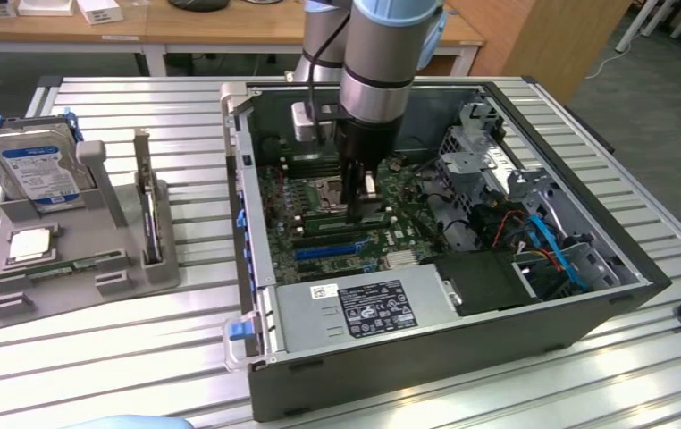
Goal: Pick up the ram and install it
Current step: 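Insert the ram into the slot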
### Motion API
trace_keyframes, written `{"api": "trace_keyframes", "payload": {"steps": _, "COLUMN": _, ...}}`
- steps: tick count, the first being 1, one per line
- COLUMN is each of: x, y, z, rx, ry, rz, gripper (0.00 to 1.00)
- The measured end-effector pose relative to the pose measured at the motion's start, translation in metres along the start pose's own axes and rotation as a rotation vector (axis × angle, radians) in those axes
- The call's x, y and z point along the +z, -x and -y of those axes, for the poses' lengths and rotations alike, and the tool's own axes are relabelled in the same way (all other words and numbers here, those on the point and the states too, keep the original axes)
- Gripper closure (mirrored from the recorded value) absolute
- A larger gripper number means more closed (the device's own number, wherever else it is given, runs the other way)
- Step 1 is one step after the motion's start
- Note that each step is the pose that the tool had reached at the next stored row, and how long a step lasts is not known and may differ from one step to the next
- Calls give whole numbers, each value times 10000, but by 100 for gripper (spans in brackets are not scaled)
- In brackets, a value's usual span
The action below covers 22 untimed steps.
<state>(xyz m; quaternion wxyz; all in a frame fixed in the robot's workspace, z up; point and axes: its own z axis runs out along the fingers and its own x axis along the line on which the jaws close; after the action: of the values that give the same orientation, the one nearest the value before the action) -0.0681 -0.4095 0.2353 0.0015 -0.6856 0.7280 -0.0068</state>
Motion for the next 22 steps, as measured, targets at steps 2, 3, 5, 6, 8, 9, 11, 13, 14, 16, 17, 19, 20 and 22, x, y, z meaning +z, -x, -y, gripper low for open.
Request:
{"api": "trace_keyframes", "payload": {"steps": 2, "x": -23, "y": 0, "z": 1, "rx": 0, "ry": 15, "rz": 10, "gripper": 56}}
{"api": "trace_keyframes", "payload": {"steps": 3, "x": -36, "y": 0, "z": 1, "rx": 0, "ry": 24, "rz": 18, "gripper": 56}}
{"api": "trace_keyframes", "payload": {"steps": 5, "x": -66, "y": 0, "z": 1, "rx": -1, "ry": 48, "rz": 35, "gripper": 56}}
{"api": "trace_keyframes", "payload": {"steps": 6, "x": -84, "y": -1, "z": 1, "rx": 0, "ry": 63, "rz": 43, "gripper": 56}}
{"api": "trace_keyframes", "payload": {"steps": 8, "x": -126, "y": -1, "z": 2, "rx": -1, "ry": 96, "rz": 65, "gripper": 56}}
{"api": "trace_keyframes", "payload": {"steps": 9, "x": -149, "y": -1, "z": 2, "rx": -1, "ry": 115, "rz": 80, "gripper": 56}}
{"api": "trace_keyframes", "payload": {"steps": 11, "x": -192, "y": -1, "z": 3, "rx": 0, "ry": 150, "rz": 123, "gripper": 56}}
{"api": "trace_keyframes", "payload": {"steps": 13, "x": -220, "y": -1, "z": 2, "rx": 1, "ry": 176, "rz": 175, "gripper": 56}}
{"api": "trace_keyframes", "payload": {"steps": 14, "x": -230, "y": -2, "z": 3, "rx": 1, "ry": 183, "rz": 196, "gripper": 56}}
{"api": "trace_keyframes", "payload": {"steps": 16, "x": -248, "y": -2, "z": 3, "rx": 1, "ry": 200, "rz": 235, "gripper": 56}}
{"api": "trace_keyframes", "payload": {"steps": 17, "x": -250, "y": -1, "z": 3, "rx": 2, "ry": 202, "rz": 241, "gripper": 56}}
{"api": "trace_keyframes", "payload": {"steps": 19, "x": -250, "y": -1, "z": 3, "rx": 1, "ry": 205, "rz": 243, "gripper": 56}}
{"api": "trace_keyframes", "payload": {"steps": 20, "x": -251, "y": -2, "z": 3, "rx": 0, "ry": 206, "rz": 242, "gripper": 56}}
{"api": "trace_keyframes", "payload": {"steps": 22, "x": -251, "y": -2, "z": 3, "rx": 1, "ry": 207, "rz": 240, "gripper": 56}}
